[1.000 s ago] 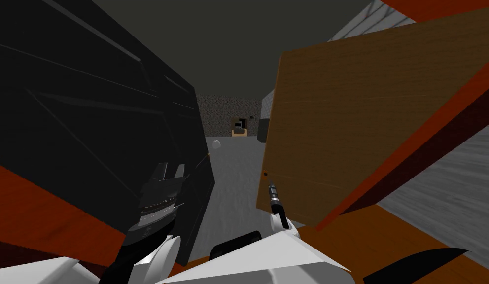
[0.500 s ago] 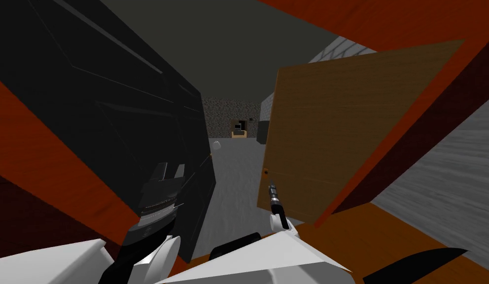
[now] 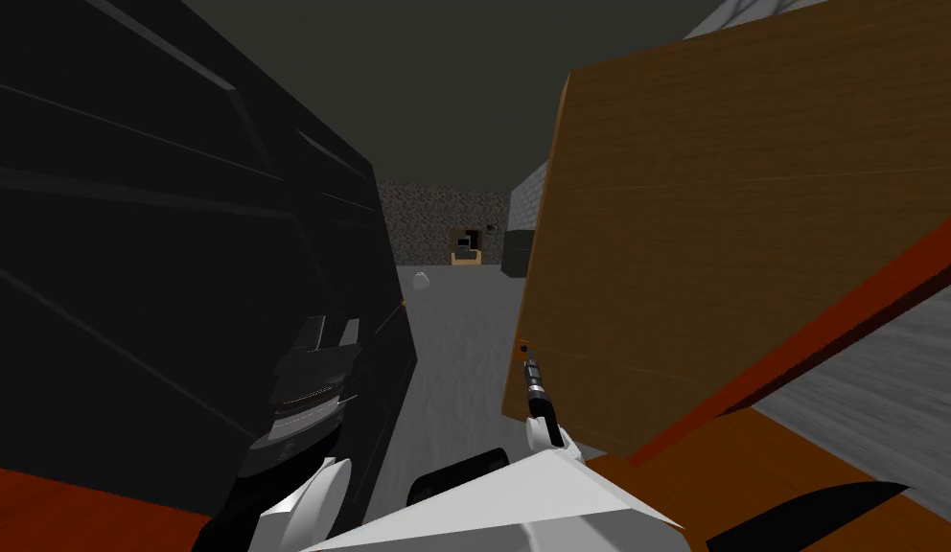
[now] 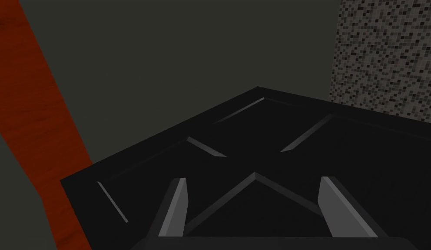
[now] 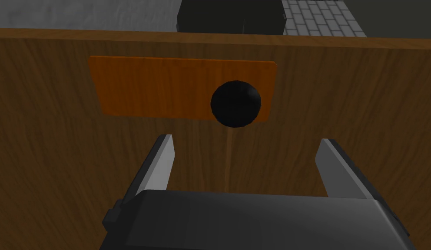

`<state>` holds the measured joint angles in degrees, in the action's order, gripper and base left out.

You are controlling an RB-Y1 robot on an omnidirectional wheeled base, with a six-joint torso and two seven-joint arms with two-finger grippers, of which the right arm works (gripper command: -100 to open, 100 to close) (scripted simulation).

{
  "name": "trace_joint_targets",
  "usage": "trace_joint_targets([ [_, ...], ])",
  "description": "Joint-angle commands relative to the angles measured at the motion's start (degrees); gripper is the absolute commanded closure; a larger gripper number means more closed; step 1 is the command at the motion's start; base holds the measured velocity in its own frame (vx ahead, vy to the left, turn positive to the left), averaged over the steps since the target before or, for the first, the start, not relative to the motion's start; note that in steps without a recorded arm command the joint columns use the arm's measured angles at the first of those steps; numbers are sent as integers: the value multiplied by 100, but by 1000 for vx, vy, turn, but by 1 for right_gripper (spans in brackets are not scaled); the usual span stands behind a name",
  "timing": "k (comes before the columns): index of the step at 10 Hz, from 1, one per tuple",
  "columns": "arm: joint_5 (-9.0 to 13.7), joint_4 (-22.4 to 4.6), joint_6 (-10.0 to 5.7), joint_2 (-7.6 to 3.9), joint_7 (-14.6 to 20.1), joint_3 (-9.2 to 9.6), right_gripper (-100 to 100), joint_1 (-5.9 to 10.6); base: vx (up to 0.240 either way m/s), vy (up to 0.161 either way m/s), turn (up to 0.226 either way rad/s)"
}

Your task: Push the door open

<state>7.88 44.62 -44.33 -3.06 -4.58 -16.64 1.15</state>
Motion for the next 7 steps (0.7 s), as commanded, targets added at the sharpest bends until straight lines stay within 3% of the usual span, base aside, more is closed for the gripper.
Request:
trace_joint_targets([
  [1, 9, -10, -28, 15, -2, -17, -100, -4, 186, -88, 28],
  [4, 16, -31, -57, 54, -5, -32, -100, -6, 155, -69, 22],
  [5, 16, -31, -57, 54, -5, -32, 100, -6, -18, 8, 1],
  [7, 16, -31, -57, 54, -5, -32, 100, -6, -22, 9, 2],
])
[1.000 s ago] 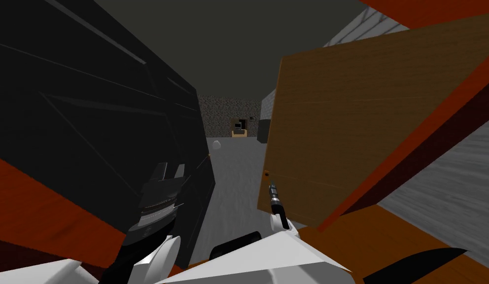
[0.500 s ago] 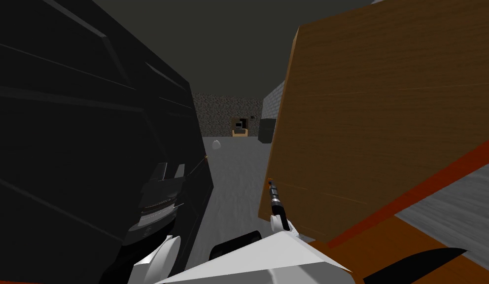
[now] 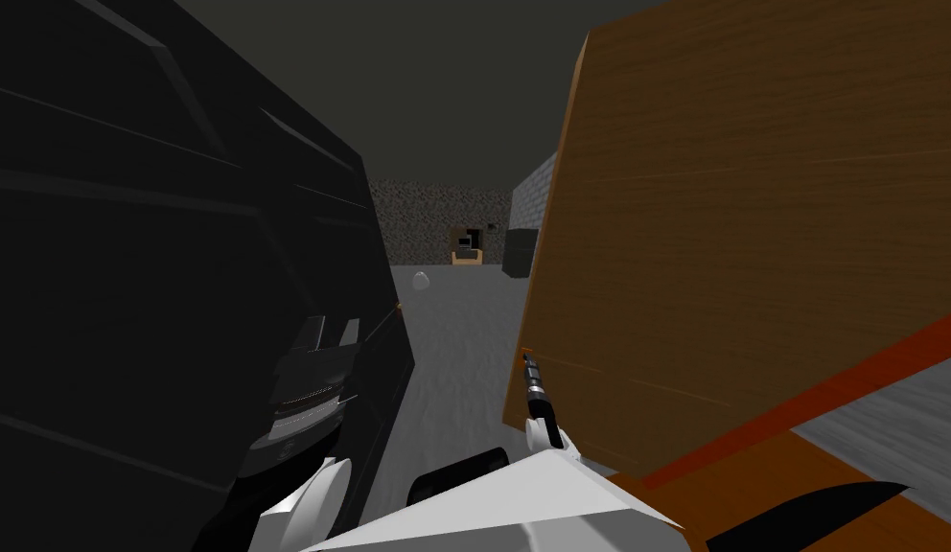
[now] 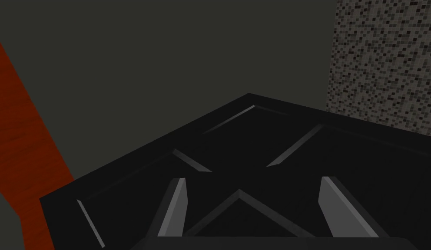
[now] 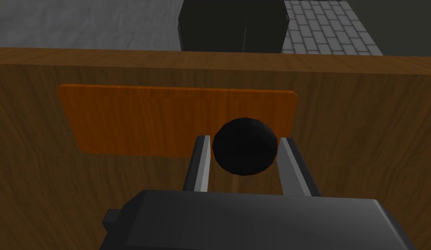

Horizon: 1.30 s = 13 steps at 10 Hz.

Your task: Push the door open

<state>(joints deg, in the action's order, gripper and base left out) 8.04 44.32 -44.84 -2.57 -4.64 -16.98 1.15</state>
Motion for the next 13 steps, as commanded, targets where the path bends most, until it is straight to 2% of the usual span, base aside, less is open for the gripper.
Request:
trace_joint_targets([
  [1, 0, -1, -6, 5, 1, 2, 100, -6, -9, 4, 0],
  [3, 0, -1, -6, 5, 1, 2, 100, -6, -3, 2, 0],
  [4, 42, -13, 10, -48, -21, -72, 100, -15, 96, -12, -23],
  [8, 137, -19, 18, -138, -63, -237, 100, -23, 191, -8, -37],
  [13, 325, -32, 32, -250, -146, -563, 100, -38, 211, -28, -53],
])
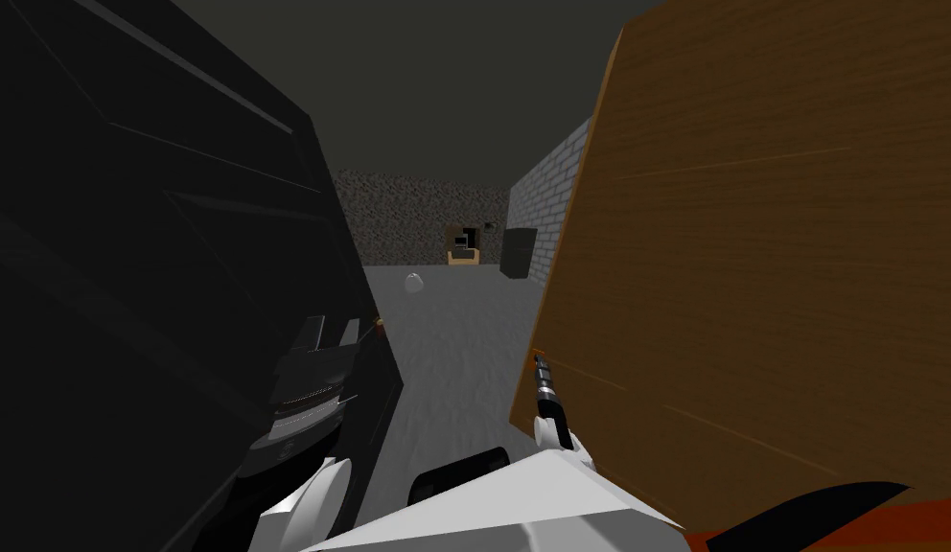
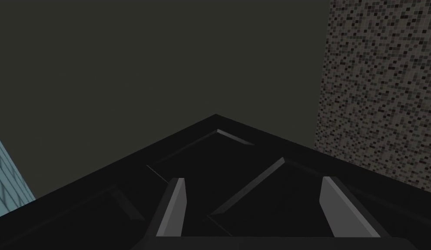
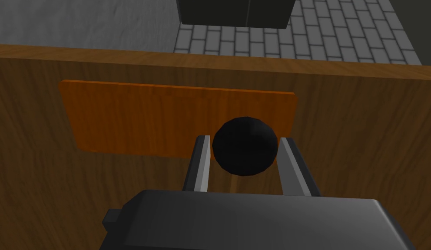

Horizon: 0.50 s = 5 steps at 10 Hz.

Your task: Push the door open

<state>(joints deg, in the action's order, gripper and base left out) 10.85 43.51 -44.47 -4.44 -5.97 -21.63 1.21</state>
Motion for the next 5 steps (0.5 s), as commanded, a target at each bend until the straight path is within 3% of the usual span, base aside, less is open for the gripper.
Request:
trace_joint_targets([
  [1, 84, 46, -3, -77, -30, -166, 100, -47, 193, -24, -32],
  [5, 224, 37, 8, -114, -92, -409, 100, -58, 179, -19, -58],
])
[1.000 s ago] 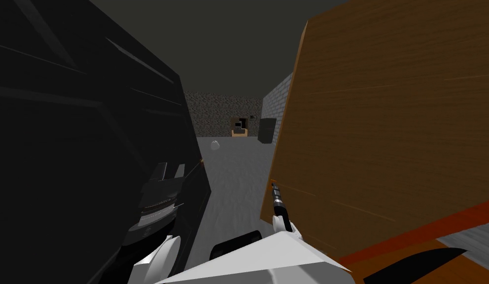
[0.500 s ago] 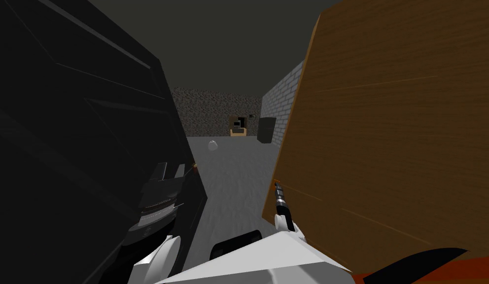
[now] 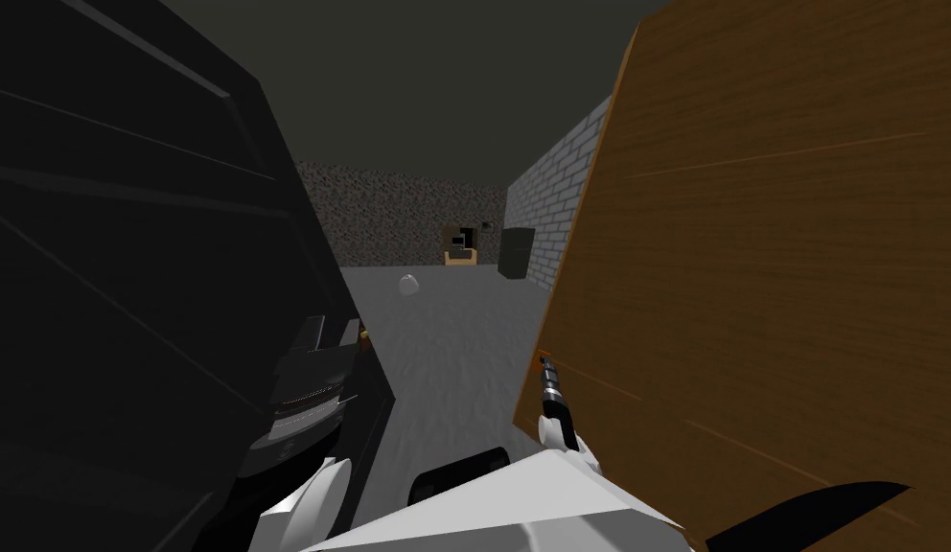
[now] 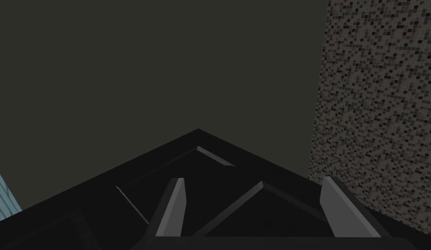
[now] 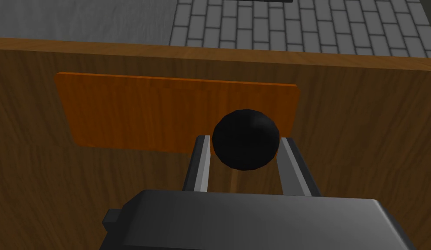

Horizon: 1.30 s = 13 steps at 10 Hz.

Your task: Push the door open

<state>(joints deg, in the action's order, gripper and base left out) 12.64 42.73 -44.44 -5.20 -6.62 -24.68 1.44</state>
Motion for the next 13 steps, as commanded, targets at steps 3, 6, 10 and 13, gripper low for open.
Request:
trace_joint_targets([
  [3, 166, 108, 15, -48, -81, -313, 100, -90, 200, -14, -79],
  [6, 279, 100, 24, -44, -131, -509, 100, -99, 152, -25, -66],
  [10, 282, 159, 66, 49, -164, -481, -100, -103, -82, 154, -24],
  [13, 316, 212, 82, 144, -199, -518, -100, -112, -108, 192, -27],
])
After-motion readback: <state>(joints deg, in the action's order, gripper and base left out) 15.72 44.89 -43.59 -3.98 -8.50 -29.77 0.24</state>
